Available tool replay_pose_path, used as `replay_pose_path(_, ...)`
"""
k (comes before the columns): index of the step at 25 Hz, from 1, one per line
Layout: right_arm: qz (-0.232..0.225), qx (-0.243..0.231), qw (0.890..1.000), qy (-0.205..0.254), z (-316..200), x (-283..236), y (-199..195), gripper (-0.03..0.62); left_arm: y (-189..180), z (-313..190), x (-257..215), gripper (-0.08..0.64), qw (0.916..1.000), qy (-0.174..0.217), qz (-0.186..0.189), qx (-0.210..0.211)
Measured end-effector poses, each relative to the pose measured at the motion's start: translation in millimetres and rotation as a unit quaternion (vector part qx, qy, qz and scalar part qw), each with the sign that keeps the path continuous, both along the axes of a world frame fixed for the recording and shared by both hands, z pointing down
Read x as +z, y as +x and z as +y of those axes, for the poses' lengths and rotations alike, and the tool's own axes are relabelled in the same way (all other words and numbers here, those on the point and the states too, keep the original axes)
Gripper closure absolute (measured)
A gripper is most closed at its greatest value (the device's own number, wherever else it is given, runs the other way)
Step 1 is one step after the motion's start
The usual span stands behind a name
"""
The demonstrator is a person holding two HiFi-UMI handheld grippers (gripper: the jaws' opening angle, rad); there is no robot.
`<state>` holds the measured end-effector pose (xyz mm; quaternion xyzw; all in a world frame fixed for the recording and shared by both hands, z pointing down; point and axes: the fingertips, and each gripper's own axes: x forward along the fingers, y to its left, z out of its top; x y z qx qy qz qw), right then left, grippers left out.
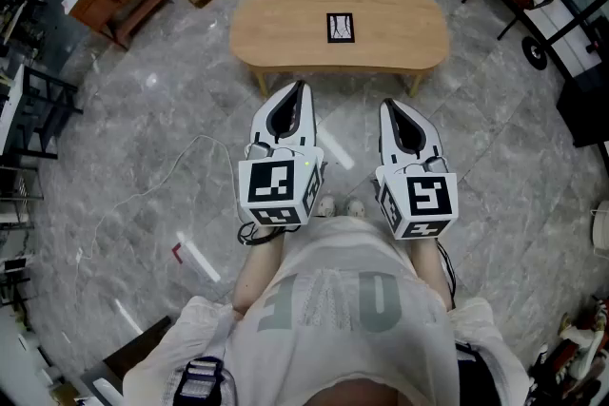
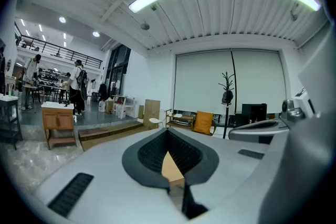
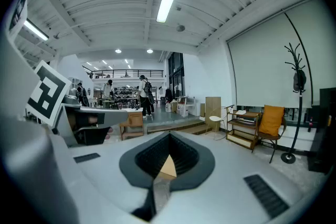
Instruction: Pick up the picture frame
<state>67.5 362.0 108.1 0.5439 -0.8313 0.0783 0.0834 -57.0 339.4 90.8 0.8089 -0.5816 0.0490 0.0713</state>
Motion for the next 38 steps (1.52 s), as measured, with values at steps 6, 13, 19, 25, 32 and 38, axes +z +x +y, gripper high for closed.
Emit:
replay_pose_path(6,0.004,0.002,1.000,-0.001,-0.9,1.4,-3.9,0.588,-4.4,-1.5,0.7,0.551,1.0000,0.002,0.005,0.004)
replay_pose_path(13,0.007,0.004,1.000,-0.004,-3.3,2.9,-9.8,0.588,-9.4,-4.5,3.4,0.551,0.9999,0.000,0.008,0.010)
replay_pose_path(19,-0.023,0.015,1.000,-0.002,-5.6,0.7,-11.3,0.588,-14.3,-8.7,6.4,0.551,0.9999,-0.004,0.010,0.013)
replay_pose_path(25,-0.023,0.020,0.999,-0.007,-6.0,3.7,-14.9,0.588,-18.0,-10.8,6.8,0.551,0.9998,-0.004,0.011,0.019)
replay_pose_path(32,-0.024,0.022,0.999,-0.009,-1.8,6.3,-31.1,0.588,-32.5,-9.4,6.4,0.551,0.9996,-0.001,0.012,0.025)
replay_pose_path(38,-0.023,0.026,0.999,-0.016,12.9,10.0,-58.2,0.588,-58.2,-1.7,9.2,0.551,0.9990,-0.009,0.029,0.031)
